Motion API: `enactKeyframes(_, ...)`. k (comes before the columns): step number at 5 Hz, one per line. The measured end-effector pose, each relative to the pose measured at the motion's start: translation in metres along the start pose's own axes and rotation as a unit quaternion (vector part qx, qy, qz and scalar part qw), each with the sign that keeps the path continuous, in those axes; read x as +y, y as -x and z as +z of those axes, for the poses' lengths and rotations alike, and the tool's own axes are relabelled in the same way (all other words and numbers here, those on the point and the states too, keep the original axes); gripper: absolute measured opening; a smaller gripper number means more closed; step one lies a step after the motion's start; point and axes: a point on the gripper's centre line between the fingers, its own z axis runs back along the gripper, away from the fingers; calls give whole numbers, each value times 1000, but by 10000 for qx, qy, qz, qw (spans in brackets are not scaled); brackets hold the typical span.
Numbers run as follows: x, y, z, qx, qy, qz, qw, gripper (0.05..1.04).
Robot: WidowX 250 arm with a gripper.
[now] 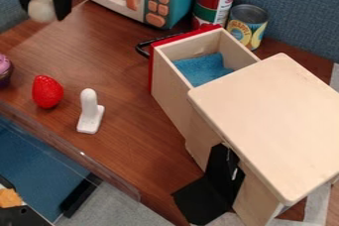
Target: Moved the thing outside of the drawer
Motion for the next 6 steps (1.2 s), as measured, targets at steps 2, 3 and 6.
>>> enactKeyframes(2,-3,-8,-19,70,-488,612,9969,863)
enactKeyframes(3,1,-9,-28,87,-758,803,9938,863)
enactKeyframes(6,61,-3,-59,431,-1194,2045,9706,863)
